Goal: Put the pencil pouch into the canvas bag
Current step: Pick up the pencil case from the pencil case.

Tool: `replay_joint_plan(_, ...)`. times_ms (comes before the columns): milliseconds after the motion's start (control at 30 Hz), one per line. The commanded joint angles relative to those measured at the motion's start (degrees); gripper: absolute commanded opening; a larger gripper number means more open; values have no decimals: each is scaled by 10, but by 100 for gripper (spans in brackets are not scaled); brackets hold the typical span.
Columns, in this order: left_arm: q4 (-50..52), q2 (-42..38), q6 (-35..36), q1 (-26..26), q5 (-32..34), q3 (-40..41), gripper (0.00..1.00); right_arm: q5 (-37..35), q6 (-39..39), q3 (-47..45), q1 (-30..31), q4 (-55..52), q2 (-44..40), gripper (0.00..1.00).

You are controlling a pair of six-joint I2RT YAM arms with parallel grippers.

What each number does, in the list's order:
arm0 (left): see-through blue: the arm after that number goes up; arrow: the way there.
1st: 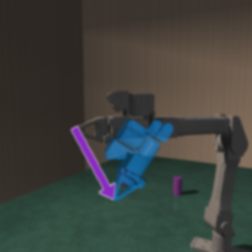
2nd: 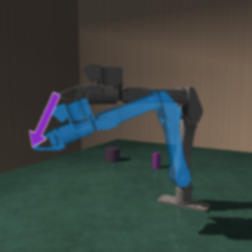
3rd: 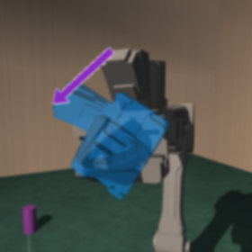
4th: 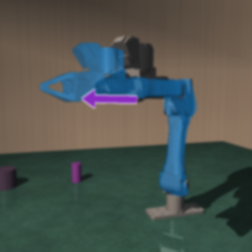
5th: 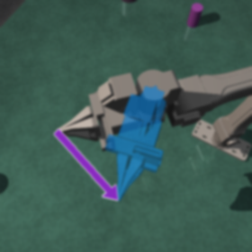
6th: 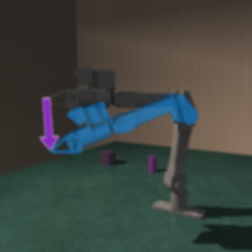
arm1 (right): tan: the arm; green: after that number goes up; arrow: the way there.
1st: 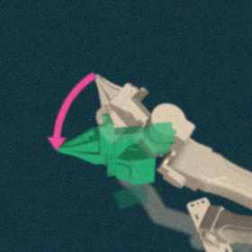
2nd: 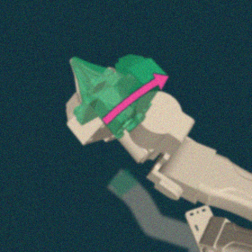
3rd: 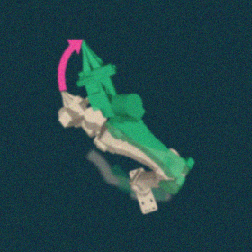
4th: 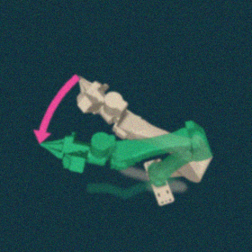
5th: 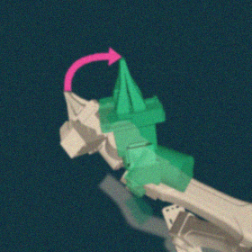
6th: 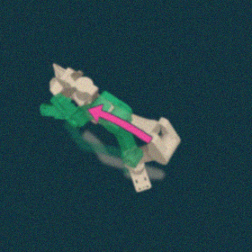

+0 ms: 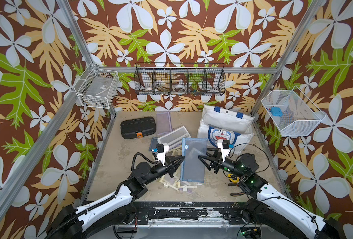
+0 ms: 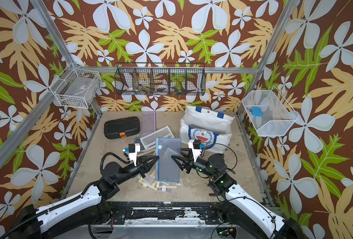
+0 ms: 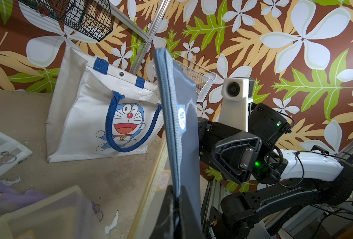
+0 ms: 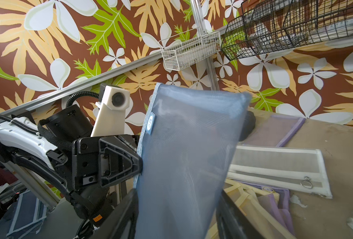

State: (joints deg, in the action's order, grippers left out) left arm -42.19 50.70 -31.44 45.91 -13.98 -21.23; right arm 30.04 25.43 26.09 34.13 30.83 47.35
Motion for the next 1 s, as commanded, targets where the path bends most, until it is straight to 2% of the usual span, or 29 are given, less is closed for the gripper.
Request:
replay_joint_plan(0,-15,1,7,-1,-9,1,0,-9,-3,4,1,13,3,60)
replay_joint_plan(133,-15,2,8,-1,-10,4,0,-7,1,-2,0,30,2,50)
replay_joint_plan(267,-15,4,9,-1,-8,7,0,-7,8,-9,1,49,3,20)
replay_joint_plan(367,-12,8,14,-1,-4,6,0,-10,5,-3,1,39,10,2)
replay_joint_plan(533,5,18,21,-2,7,-3,0,-2,-20,23,0,9,24,0)
replay_joint_plan(567,15,19,22,-2,18,-6,13,-7,-26,26,0,4,22,0)
replay_joint_plan(633,48,20,25,-5,50,-12,55,-31,-48,38,1,-19,14,0)
replay_joint_plan(700,75,23,21,-16,69,-12,82,-62,-79,56,1,-56,9,0)
replay_joint_plan(733,82,23,14,-26,71,-10,89,-79,-95,69,1,-79,11,0)
replay_joint_plan(800,97,22,-1,-45,75,-4,96,-105,-128,100,1,-126,19,0)
replay_joint_plan(967,159,29,-9,-62,90,-13,96,-166,-193,181,1,-220,58,0)
